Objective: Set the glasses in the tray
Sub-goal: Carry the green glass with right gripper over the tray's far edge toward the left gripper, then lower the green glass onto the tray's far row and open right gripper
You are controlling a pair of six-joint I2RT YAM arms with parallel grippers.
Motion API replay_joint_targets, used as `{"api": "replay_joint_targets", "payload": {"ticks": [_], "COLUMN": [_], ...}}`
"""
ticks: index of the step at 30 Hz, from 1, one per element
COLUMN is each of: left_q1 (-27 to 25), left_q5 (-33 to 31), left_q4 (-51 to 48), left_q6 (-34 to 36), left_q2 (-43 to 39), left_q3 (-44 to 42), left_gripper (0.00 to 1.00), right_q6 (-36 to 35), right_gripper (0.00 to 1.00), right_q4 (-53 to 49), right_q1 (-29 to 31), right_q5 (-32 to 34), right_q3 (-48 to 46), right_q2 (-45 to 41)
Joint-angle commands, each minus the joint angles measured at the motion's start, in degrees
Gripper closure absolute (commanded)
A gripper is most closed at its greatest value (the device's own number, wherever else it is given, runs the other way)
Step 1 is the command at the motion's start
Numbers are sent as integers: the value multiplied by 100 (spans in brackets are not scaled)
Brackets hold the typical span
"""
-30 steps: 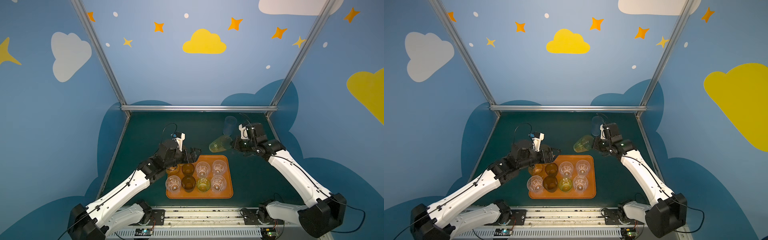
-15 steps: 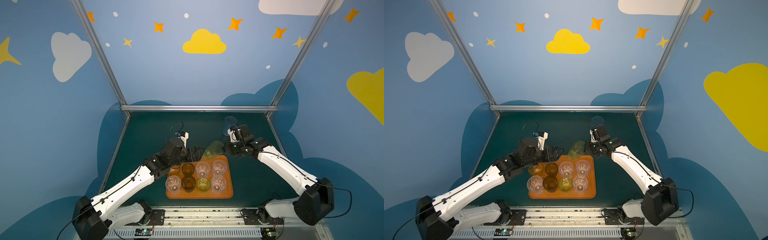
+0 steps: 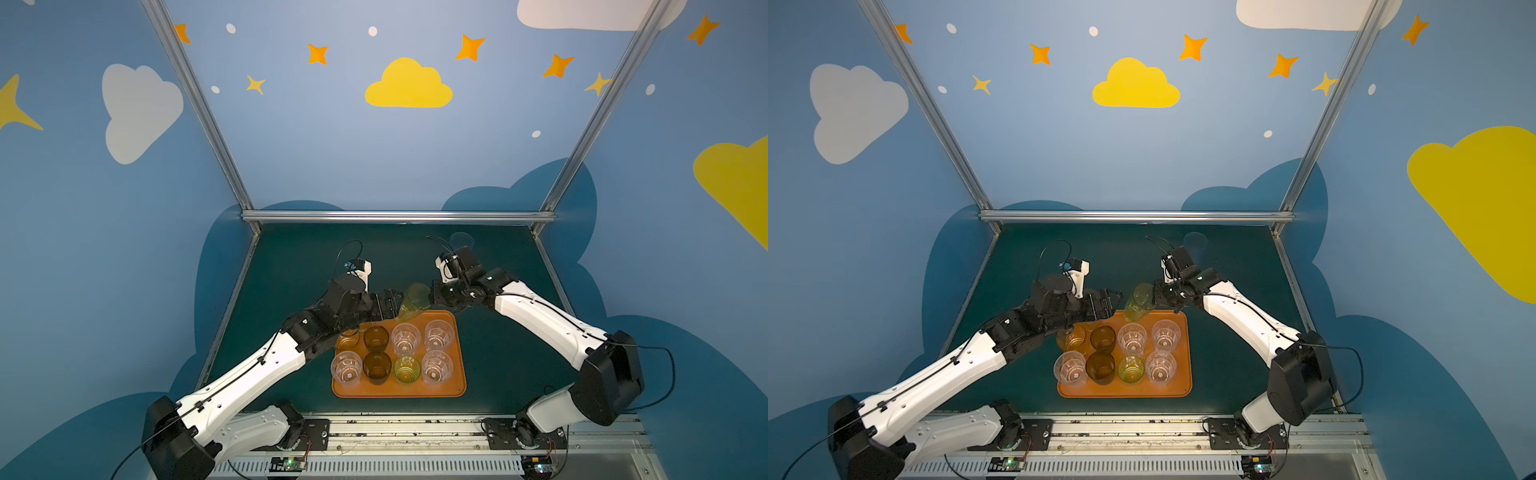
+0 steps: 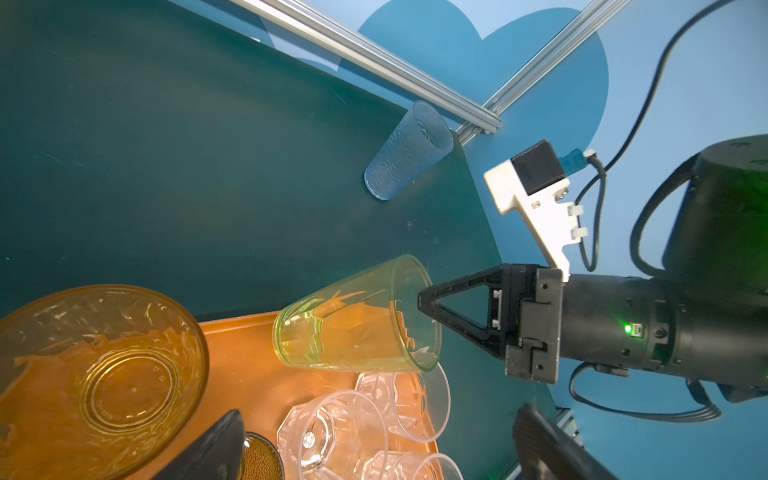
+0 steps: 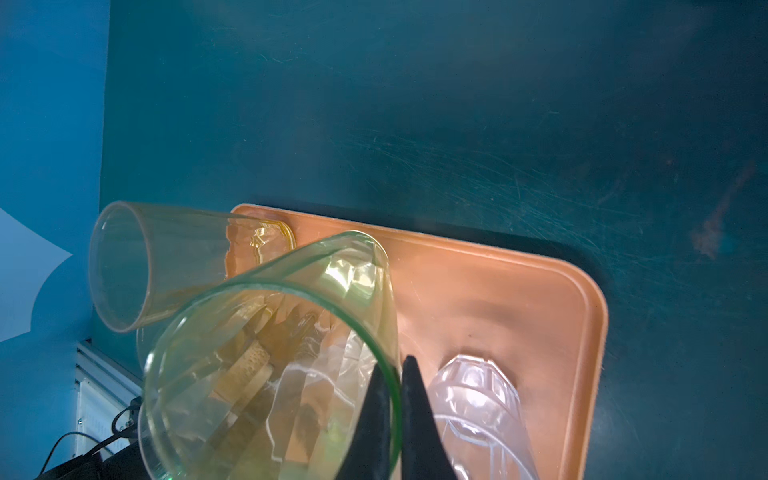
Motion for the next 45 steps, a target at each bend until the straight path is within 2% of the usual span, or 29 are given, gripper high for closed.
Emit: {"api": "replay_joint_targets", "payload": {"ticks": [1,29,45], "left_q1": [-14,-11,-13], "left_q5": [-145,-671,-874], "left_q4": [75,225,226], "left_q6": [29,-218,-236], "left_q2": [-71,-369,-560], "left_q3": [-36,-467,-581], "left_gripper": [0,0,0], "right_q6": [-63,-107,-143], "right_gripper": [100,97,88], "right_q4": [-4,-57,-191], "right_q1": [90,381,424], "right_q5": [30,145,83], "right_q3": [267,466,617], "right_q2": [131,654,916]}}
